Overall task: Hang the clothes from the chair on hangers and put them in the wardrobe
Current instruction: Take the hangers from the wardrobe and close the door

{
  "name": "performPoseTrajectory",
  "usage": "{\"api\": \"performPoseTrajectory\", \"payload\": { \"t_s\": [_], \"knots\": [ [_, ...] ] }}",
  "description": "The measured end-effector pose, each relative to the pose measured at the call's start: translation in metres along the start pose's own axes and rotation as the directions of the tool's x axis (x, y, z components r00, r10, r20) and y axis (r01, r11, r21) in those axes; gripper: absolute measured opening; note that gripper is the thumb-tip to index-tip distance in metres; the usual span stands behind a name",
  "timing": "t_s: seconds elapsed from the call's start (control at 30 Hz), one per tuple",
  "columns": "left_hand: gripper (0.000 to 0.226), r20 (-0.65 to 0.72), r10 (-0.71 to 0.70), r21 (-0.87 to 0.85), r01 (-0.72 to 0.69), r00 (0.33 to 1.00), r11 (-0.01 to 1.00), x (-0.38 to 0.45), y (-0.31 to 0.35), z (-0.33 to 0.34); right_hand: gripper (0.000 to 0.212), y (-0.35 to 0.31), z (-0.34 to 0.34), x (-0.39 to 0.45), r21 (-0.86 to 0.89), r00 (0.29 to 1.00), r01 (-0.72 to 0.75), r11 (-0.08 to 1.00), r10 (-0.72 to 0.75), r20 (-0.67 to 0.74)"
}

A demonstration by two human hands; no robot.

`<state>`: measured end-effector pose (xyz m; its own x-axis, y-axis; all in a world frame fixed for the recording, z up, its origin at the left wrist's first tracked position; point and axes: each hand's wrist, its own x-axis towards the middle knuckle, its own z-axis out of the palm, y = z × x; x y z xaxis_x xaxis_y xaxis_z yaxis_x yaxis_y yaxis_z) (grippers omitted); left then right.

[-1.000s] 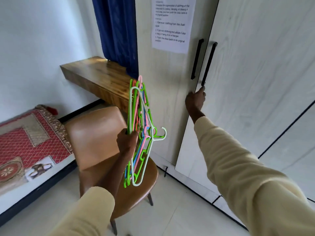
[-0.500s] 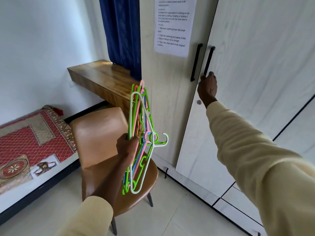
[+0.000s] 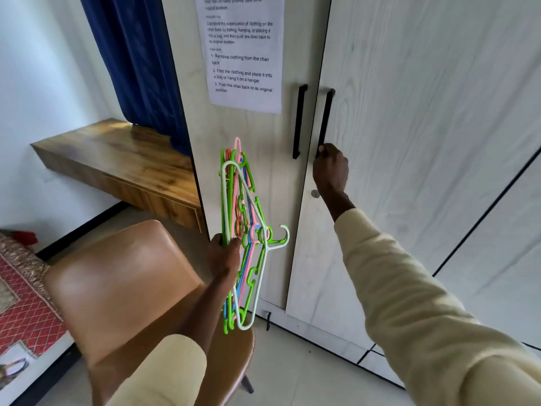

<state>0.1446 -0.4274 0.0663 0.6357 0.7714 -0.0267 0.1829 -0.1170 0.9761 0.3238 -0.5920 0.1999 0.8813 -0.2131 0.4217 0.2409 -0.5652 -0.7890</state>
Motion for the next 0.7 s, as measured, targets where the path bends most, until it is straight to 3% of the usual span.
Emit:
{"api": "performPoseTrajectory", "payload": {
  "t_s": [0.13, 0.27, 0.43, 0.7],
  "knots": [
    [0.015, 0.019, -0.022, -0.018, 0.023, 1.000, 1.000, 0.005, 0.003, 0.017, 0.022, 0.002, 0.001, 0.003, 0.084, 0.994, -0.013, 0.996, 0.004, 0.108],
    [0.014, 0.007, -0.039, -0.044, 0.039, 0.999, 0.998, 0.003, 0.003, 0.021, 0.047, 0.003, -0.001, -0.001, 0.184, 0.992, -0.006, 0.983, -0.017, 0.123],
    [0.015, -0.003, -0.030, -0.037, 0.030, 1.000, 0.999, 0.006, 0.003, 0.027, 0.044, 0.003, 0.007, 0.000, 0.090, 0.999, -0.028, 0.996, 0.024, 0.042],
    [0.021, 0.015, -0.003, -0.066, 0.004, 1.000, 0.998, 0.014, 0.006, 0.024, 0.042, 0.006, 0.008, 0.027, 0.189, 0.987, -0.125, 0.974, 0.102, 0.125]
  ]
}}
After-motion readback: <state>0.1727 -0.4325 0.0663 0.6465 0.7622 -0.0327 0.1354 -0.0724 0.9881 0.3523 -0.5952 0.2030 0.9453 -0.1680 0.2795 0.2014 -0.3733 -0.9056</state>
